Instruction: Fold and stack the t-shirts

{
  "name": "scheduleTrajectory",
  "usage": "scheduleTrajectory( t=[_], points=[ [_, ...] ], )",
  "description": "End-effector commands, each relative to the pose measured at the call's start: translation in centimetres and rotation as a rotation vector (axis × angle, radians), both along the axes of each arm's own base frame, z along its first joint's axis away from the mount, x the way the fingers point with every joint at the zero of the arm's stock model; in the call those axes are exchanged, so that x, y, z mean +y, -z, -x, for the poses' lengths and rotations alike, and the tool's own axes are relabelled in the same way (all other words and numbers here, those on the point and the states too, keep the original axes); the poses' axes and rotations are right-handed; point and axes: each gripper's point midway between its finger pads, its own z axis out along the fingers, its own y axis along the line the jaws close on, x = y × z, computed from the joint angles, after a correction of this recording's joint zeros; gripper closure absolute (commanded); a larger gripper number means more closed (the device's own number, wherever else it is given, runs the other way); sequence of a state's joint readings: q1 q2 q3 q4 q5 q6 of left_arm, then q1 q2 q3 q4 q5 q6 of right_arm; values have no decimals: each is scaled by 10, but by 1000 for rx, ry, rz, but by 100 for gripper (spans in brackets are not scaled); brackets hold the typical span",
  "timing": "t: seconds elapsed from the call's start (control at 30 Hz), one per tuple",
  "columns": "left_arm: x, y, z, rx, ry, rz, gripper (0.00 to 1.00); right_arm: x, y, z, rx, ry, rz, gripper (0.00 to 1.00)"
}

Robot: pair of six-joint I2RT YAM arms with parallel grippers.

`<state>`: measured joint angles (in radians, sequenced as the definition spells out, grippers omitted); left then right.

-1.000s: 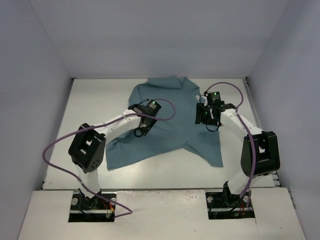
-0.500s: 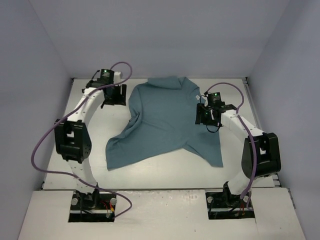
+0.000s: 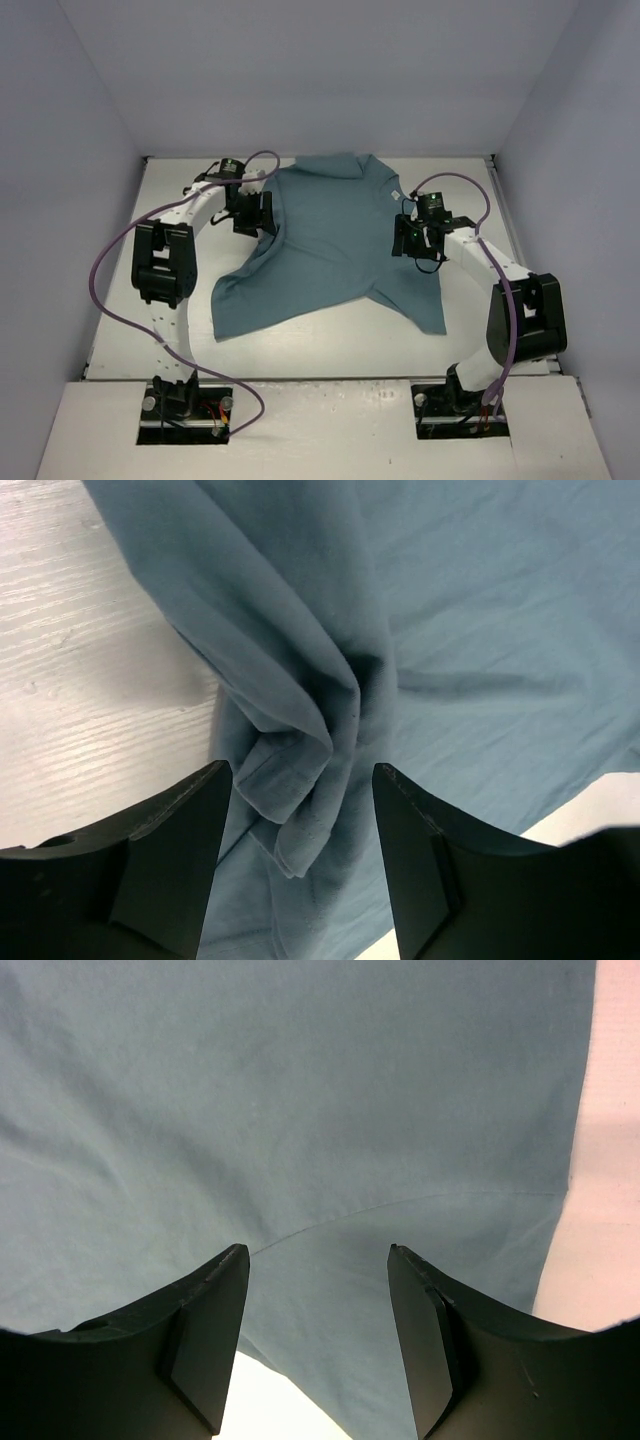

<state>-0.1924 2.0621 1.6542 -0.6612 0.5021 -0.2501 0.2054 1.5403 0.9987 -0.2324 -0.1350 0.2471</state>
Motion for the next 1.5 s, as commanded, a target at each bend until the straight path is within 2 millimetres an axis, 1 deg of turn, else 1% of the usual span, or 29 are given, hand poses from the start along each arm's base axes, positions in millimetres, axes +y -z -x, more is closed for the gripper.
scheduleTrajectory(
  t=[0.0, 0.03, 0.1, 0.13, 0.17, 0.27, 0.3, 0.37, 0.43, 0.5, 0.63, 0.67, 0.73, 0.8, 0.83, 0.9, 0.97, 1.07, 1.1, 1.13, 1.17, 1.2, 1.27, 1.3, 1.37, 1.4, 1.47],
  points=[
    [-4, -17, 0, -38, 11, 55, 49, 4, -22, -5, -74, -2, -23, 45],
    [-3, -16, 0, -37, 11, 53, 51, 4, -22, -5, -74, -2, -23, 45],
    [-2, -16, 0, -36, 8, 54, 60, 5, -21, -5, -71, -1, -24, 45],
    [0, -14, -1, -32, 6, 54, 63, 5, -21, -5, -71, -2, -25, 45],
    [1, -12, -1, -27, 2, 55, 65, 5, -21, -5, -70, -3, -27, 45],
    [4, -12, -5, -28, -9, 59, 65, 5, -22, -4, -75, -4, -29, 45],
    [6, -13, -7, -32, -12, 61, 68, 5, -22, -4, -77, -3, -28, 45],
    [7, -14, -8, -32, -14, 68, 79, 5, -23, -4, -79, -3, -28, 45],
    [7, -18, -11, -43, -14, 72, 86, 5, -21, -2, -74, -3, -28, 45],
    [6, -20, -13, -48, -9, 83, 100, 5, -20, -2, -72, -4, -28, 46],
    [7, -28, -17, -72, 4, 100, 100, 4, -22, -1, -77, -2, -29, 46],
    [9, -29, -18, -75, 2, 100, 100, 4, -22, -1, -78, -1, -28, 46],
    [16, -37, -23, -101, -10, 93, 100, 4, -24, -2, -84, -2, -30, 46],
    [32, -46, -29, -141, -26, 46, 100, 4, -27, -3, -93, 0, -32, 46],
    [40, -53, -33, -166, -32, 17, 100, 4, -29, -3, -96, 2, -31, 46],
    [71, -68, -45, -235, -56, -121, 100, 3, -29, -3, -100, 8, -25, 46],
    [96, -82, -59, -302, -65, -269, 100, 1, -29, -3, -101, 12, -20, 46],
    [141, -103, -85, -400, -87, -535, 100, 1, -27, 0, -95, 14, -19, 46],
    [157, -115, -94, -430, -118, -625, 100, 1, -26, 0, -94, 16, -21, 46],
    [174, -130, -102, -457, -163, -718, 98, 1, -26, 1, -92, 18, -22, 46],
    [193, -134, -107, -453, -219, -818, 85, 1, -25, 2, -87, 19, -23, 46],
    [200, -141, -113, -469, -252, -856, 73, 1, -25, 2, -87, 19, -26, 45],
    [224, -162, -115, -480, -355, -987, 39, 2, -26, 2, -89, 20, -31, 45],
    [231, -166, -112, -473, -396, -1027, 31, 2, -27, 2, -92, 22, -31, 45],
    [228, -170, -103, -478, -424, -1001, 29, 2, -29, 1, -99, 26, -32, 45],
    [219, -166, -96, -476, -411, -954, 27, 2, -29, -1, -98, 27, -28, 45],
    [191, -149, -84, -458, -376, -800, 26, 2, -28, -5, -95, 27, -23, 45]
  ],
)
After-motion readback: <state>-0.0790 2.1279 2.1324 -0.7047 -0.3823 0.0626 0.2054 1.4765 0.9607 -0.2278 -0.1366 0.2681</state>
